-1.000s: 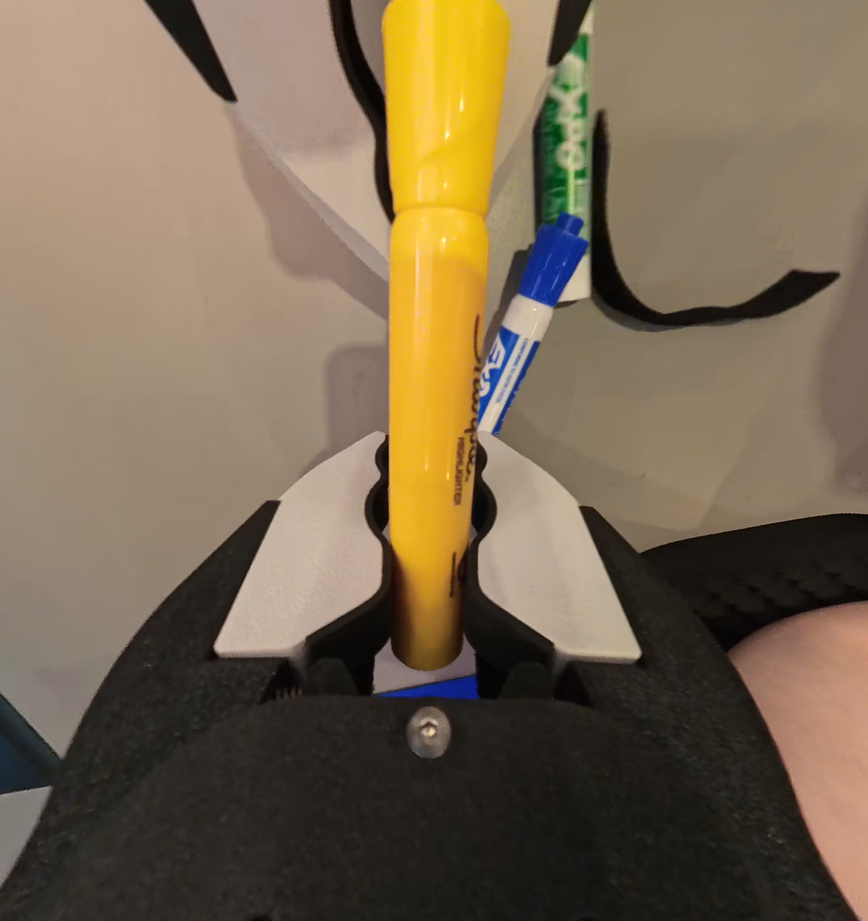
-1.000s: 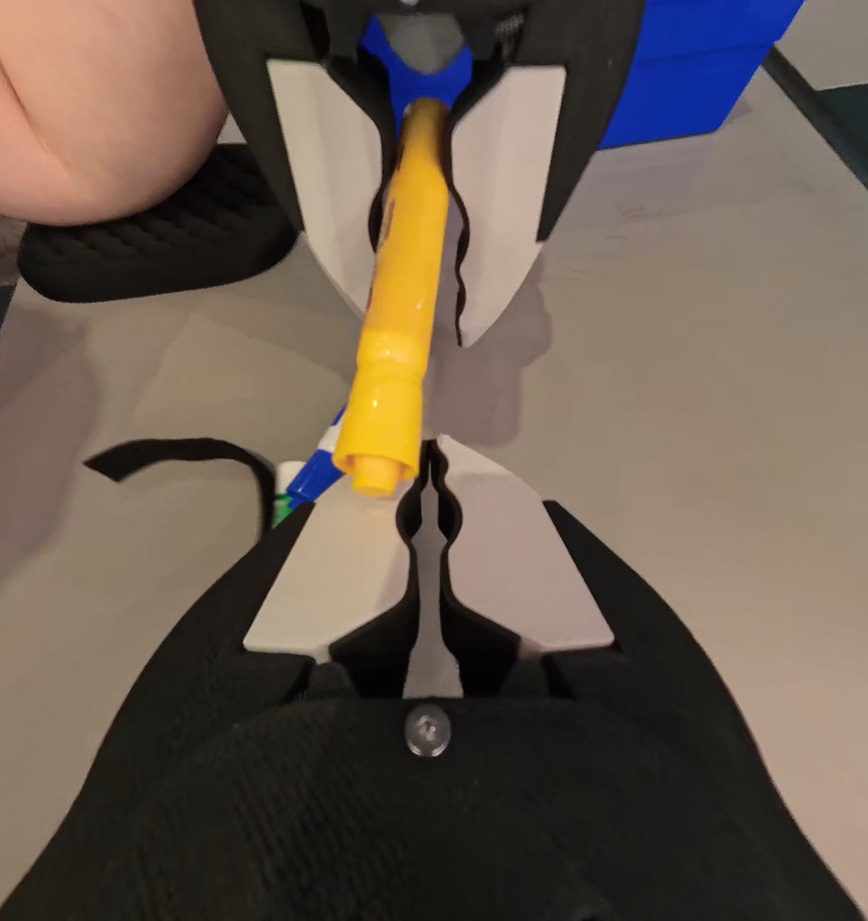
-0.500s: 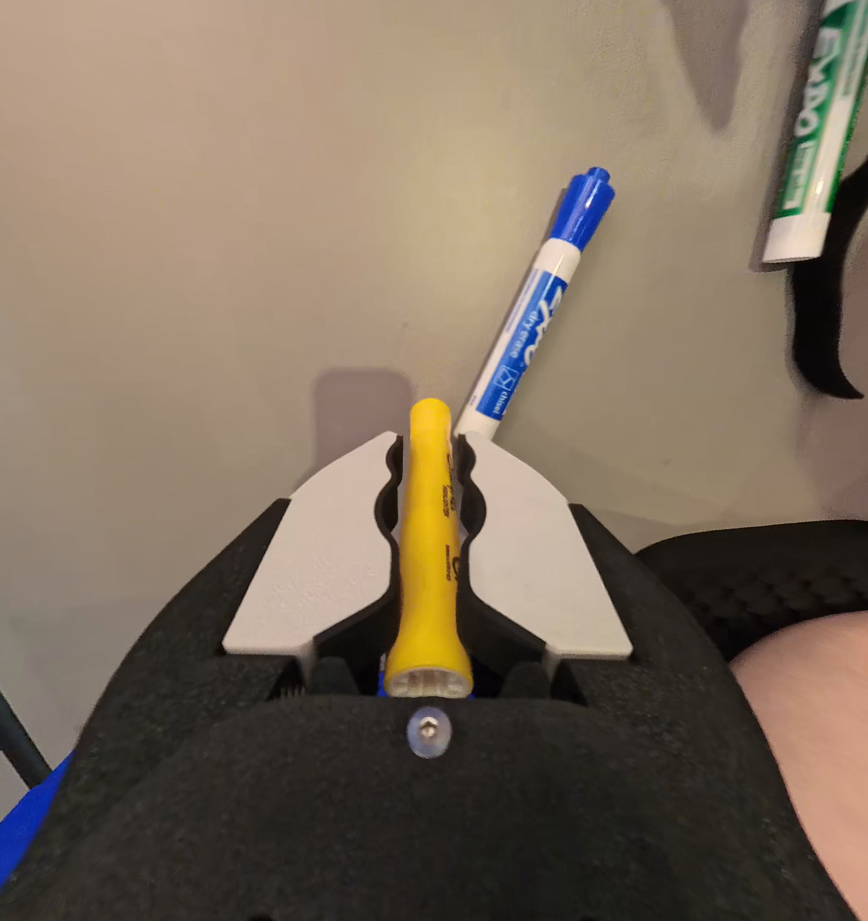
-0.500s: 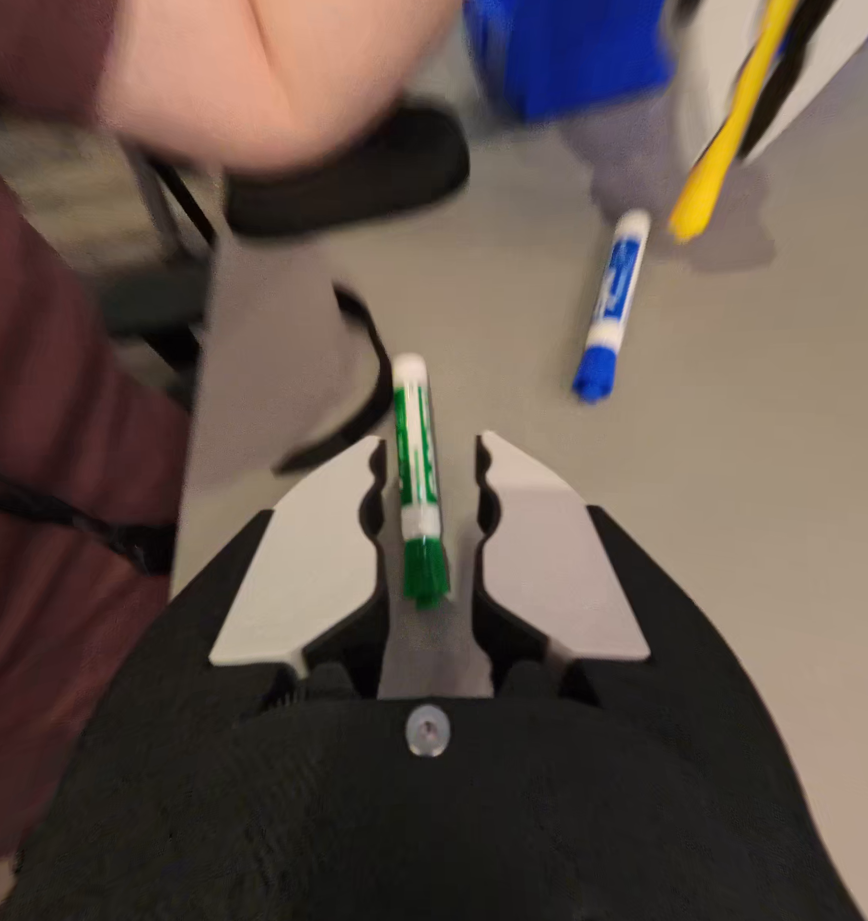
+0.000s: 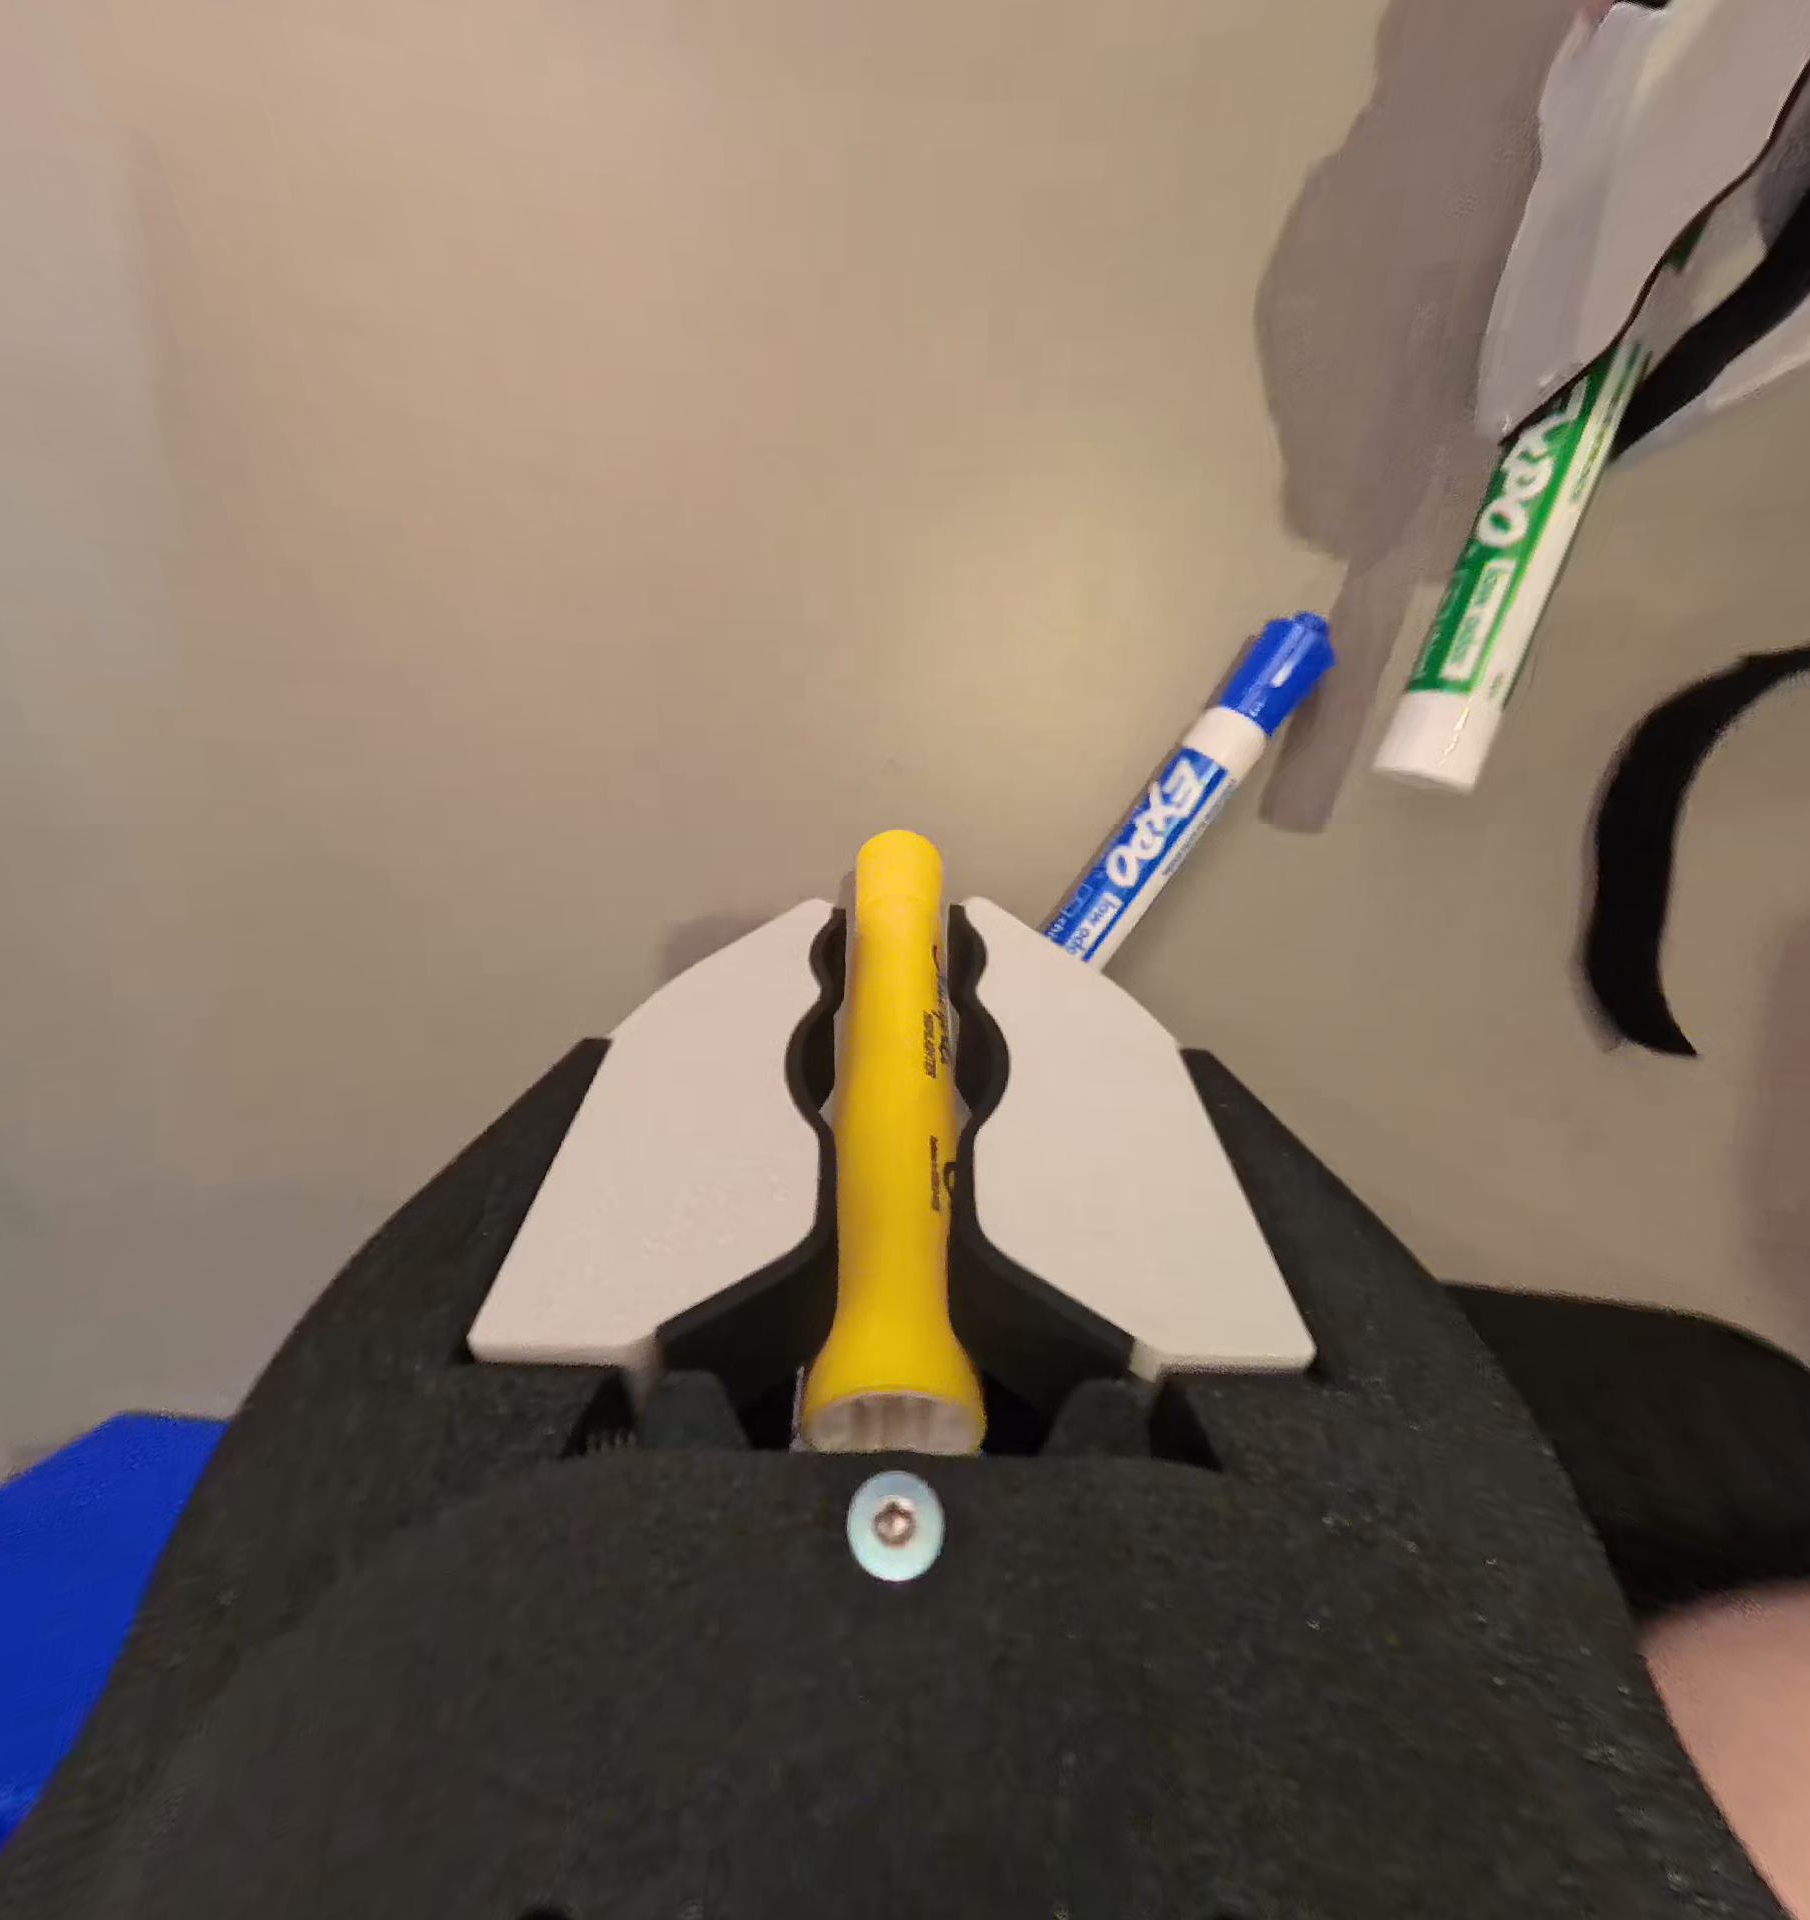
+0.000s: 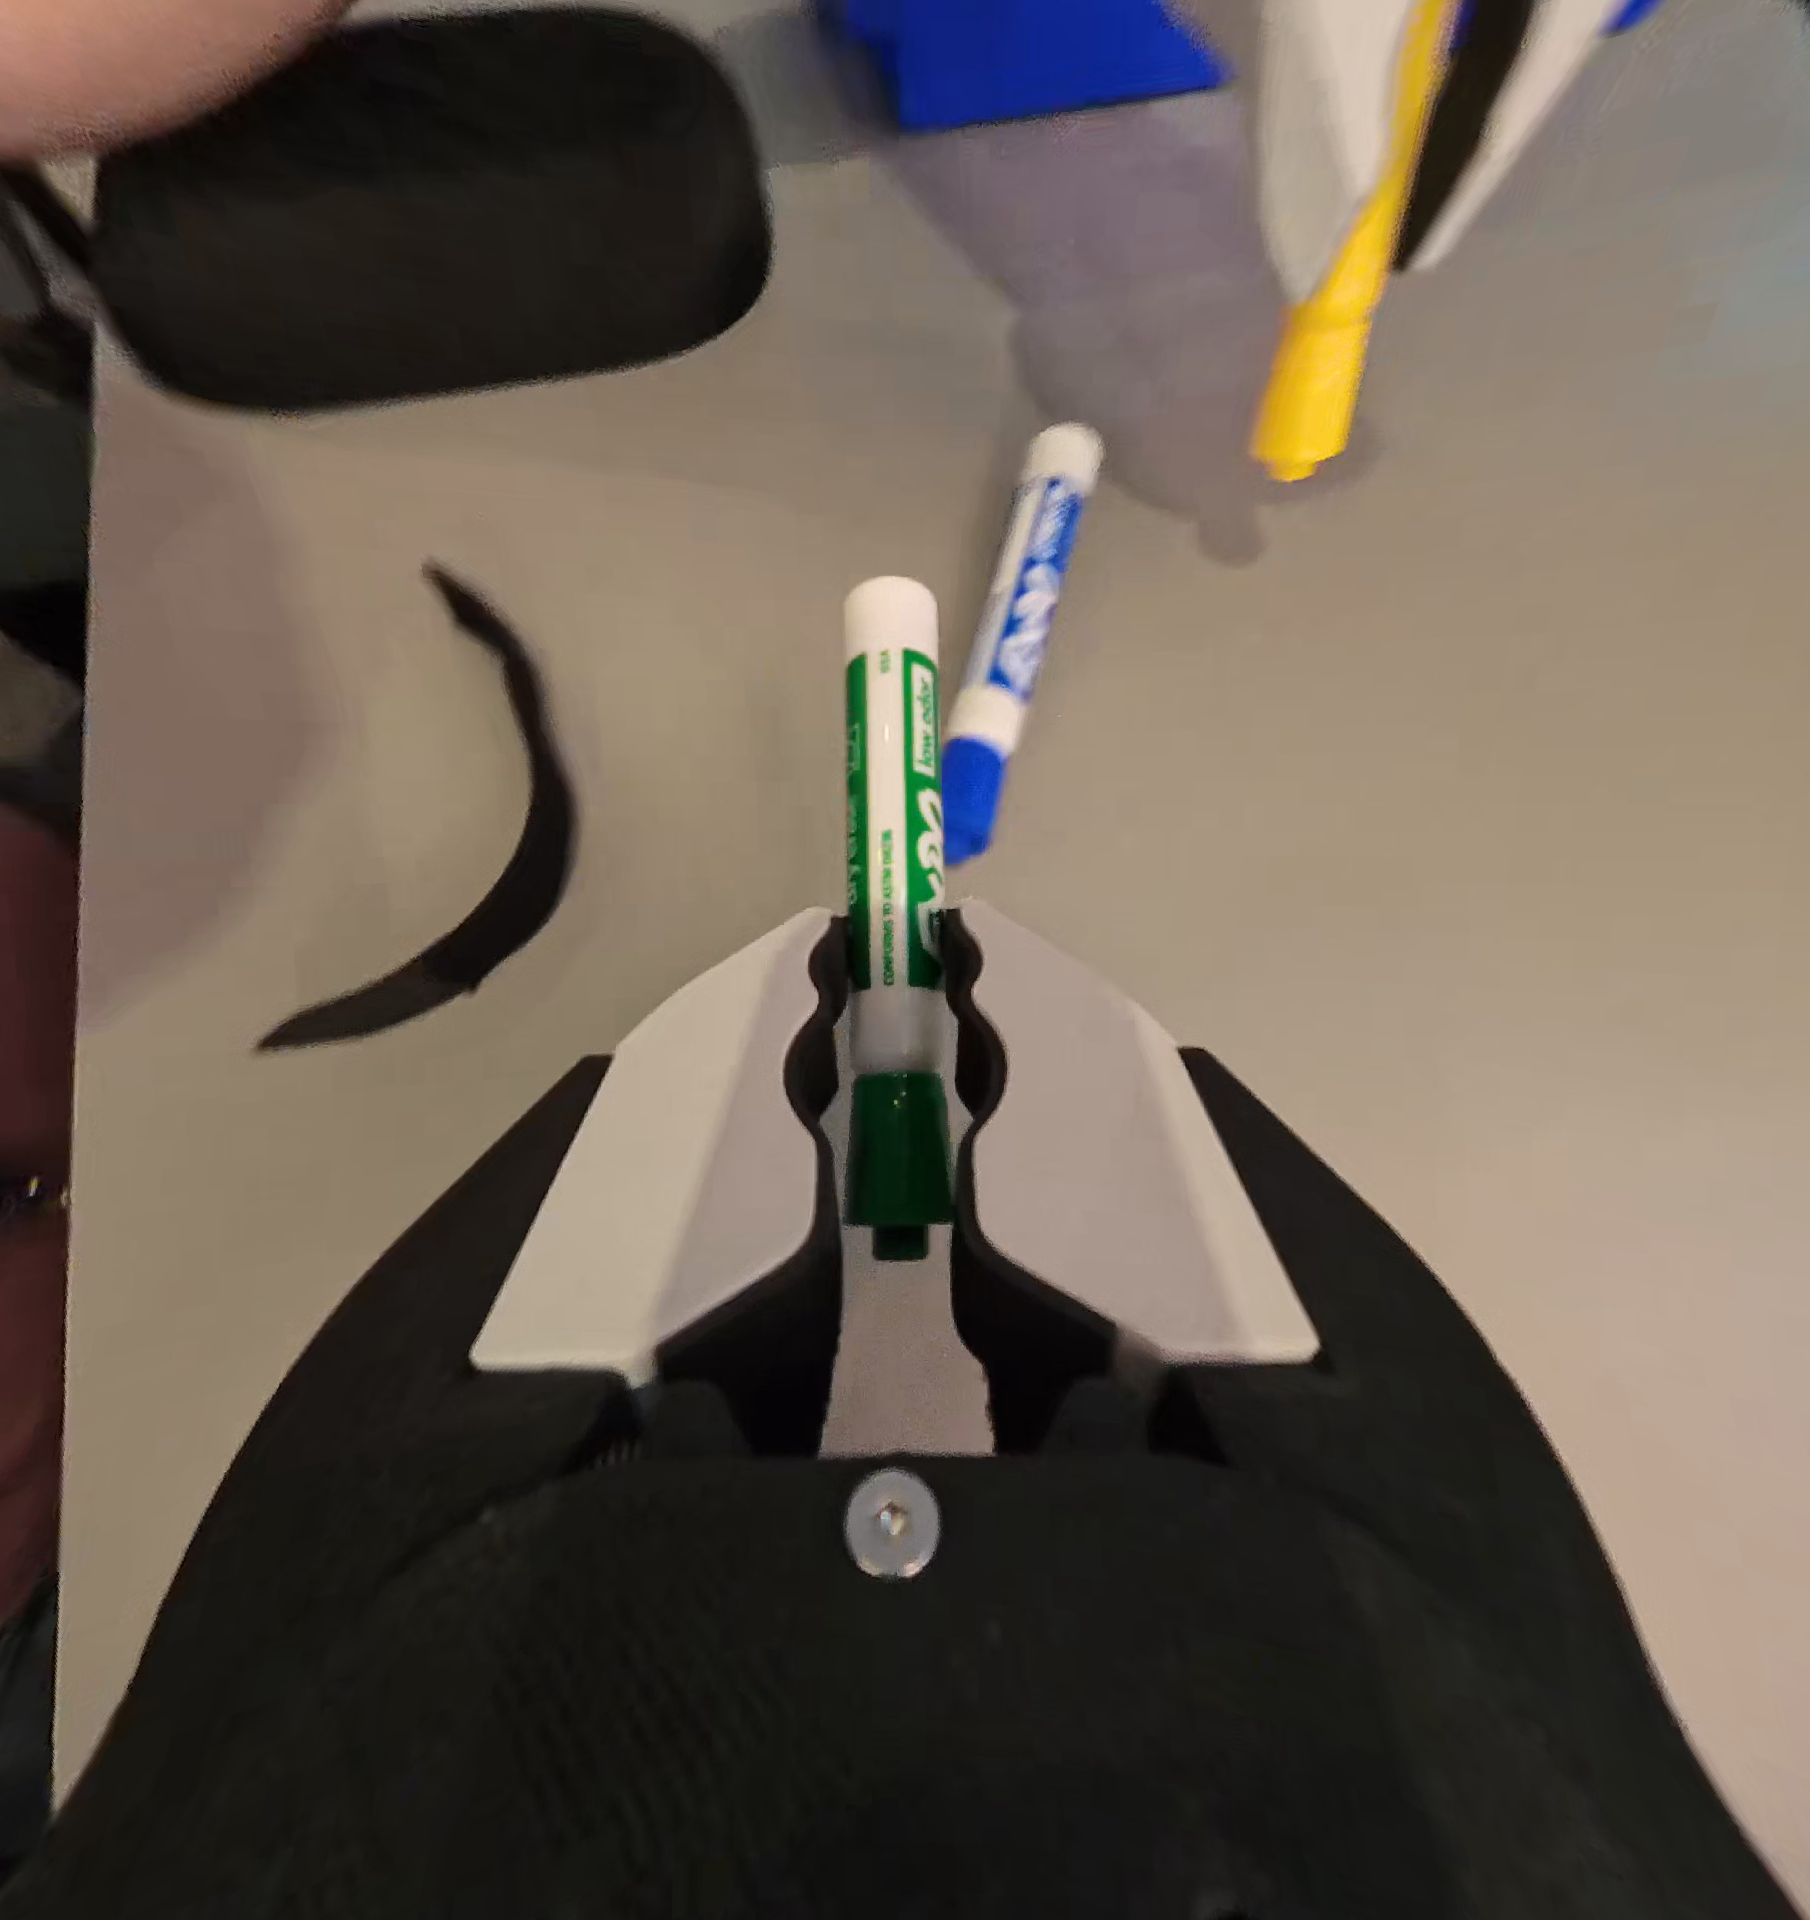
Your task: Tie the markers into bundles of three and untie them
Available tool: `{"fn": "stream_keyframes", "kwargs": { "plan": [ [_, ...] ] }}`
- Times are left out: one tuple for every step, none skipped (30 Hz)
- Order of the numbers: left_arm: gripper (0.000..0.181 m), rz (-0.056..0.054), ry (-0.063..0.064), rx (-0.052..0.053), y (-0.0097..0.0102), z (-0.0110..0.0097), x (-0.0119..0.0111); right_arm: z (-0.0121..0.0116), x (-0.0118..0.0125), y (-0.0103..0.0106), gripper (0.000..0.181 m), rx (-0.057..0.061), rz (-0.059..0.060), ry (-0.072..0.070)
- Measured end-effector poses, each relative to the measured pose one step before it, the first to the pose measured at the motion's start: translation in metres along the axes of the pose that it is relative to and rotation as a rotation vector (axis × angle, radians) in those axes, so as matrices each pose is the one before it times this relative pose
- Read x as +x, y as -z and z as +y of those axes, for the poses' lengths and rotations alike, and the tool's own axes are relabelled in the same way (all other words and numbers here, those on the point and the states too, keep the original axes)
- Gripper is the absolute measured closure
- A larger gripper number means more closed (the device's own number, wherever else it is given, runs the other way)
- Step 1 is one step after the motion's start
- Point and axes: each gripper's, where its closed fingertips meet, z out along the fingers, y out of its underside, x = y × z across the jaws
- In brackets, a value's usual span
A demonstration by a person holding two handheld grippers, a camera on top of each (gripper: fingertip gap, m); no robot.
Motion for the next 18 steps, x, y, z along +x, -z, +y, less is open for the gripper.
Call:
{"fn": "stream_keyframes", "kwargs": {
  "plan": [
    [0.163, -0.0446, 0.0231, 0.0345, 0.00356, 0.00052, -0.00323, -0.00941, 0.01065, -0.00128, 0.162, 0.0103, 0.0077, -0.0335],
    [0.163, -0.0249, 0.0364, 0.0405, 0.00290, 0.00075, -0.00153, -0.00893, 0.00858, -0.00415, 0.162, 0.0096, -0.0031, -0.0353],
    [0.163, -0.0075, 0.0430, 0.0251, 0.00265, 0.00368, -0.00037, -0.00717, 0.00846, -0.00664, 0.162, 0.0010, 0.0018, -0.0338],
    [0.163, -0.0230, 0.0393, 0.0130, 0.00238, 0.00592, -0.00322, -0.00492, 0.00861, -0.00829, 0.162, -0.0051, 0.0123, -0.0226],
    [0.163, -0.0311, 0.0380, 0.0036, 0.00180, 0.00677, -0.00474, -0.00164, 0.00625, -0.00933, 0.162, -0.0170, 0.0046, -0.0136],
    [0.163, -0.0092, 0.0348, -0.0112, 0.00048, 0.00748, -0.00129, 0.00080, 0.00381, -0.00923, 0.162, -0.0281, -0.0034, -0.0142],
    [0.163, -0.0093, 0.0220, -0.0139, 0.00000, 0.00678, -0.00059, 0.00123, 0.00410, -0.00812, 0.162, -0.0217, 0.0076, -0.0133],
    [0.163, -0.0305, 0.0115, -0.0090, 0.00044, 0.00522, -0.00268, 0.00203, 0.00445, -0.00689, 0.162, -0.0158, 0.0154, -0.0103],
    [0.163, -0.0417, 0.0130, 0.0019, 0.00143, 0.00240, -0.00378, 0.00325, 0.00334, -0.00583, 0.162, -0.0183, 0.0086, -0.0134],
    [0.163, -0.0318, 0.0187, -0.0016, 0.00211, 0.00208, -0.00263, 0.00187, 0.00178, -0.00409, 0.162, -0.0064, 0.0006, -0.0142],
    [0.163, -0.0106, 0.0224, -0.0014, 0.00221, 0.00181, -0.00023, -0.00025, 0.00005, -0.00252, 0.157, 0.0124, -0.0071, -0.0131],
    [0.163, 0.0046, 0.0171, 0.0036, 0.00220, 0.00032, 0.00130, -0.00143, -0.00094, -0.00089, 0.150, 0.0182, -0.0119, -0.0187],
    [0.164, 0.0173, 0.0112, 0.0037, 0.00203, -0.00103, 0.00332, -0.00278, -0.00021, 0.00068, 0.141, 0.0220, -0.0048, -0.0240],
    [0.164, 0.0235, 0.0039, -0.0100, 0.00196, -0.00064, 0.00448, -0.00428, -0.00135, 0.00196, 0.133, 0.0294, -0.0059, -0.0205],
    [0.164, 0.0024, -0.0057, -0.0219, 0.00205, 0.00006, 0.00255, -0.00444, -0.00440, 0.00188, 0.132, 0.0294, -0.0198, -0.0160],
    [0.164, -0.0247, -0.0129, -0.0189, 0.00234, -0.00121, -0.00047, -0.00316, -0.00596, 0.00040, 0.128, 0.0199, -0.0259, -0.0137],
    [0.164, -0.0229, -0.0131, -0.0171, 0.00255, -0.00214, 0.00051, 0.00007, -0.00537, -0.00222, 0.122, -0.0040, -0.0197, -0.0050],
    [0.164, -0.0030, -0.0032, -0.0211, 0.00269, -0.00128, 0.00365, 0.00397, -0.00098, -0.00423, 0.117, -0.0336, 0.0078, 0.0125]
  ]
}}
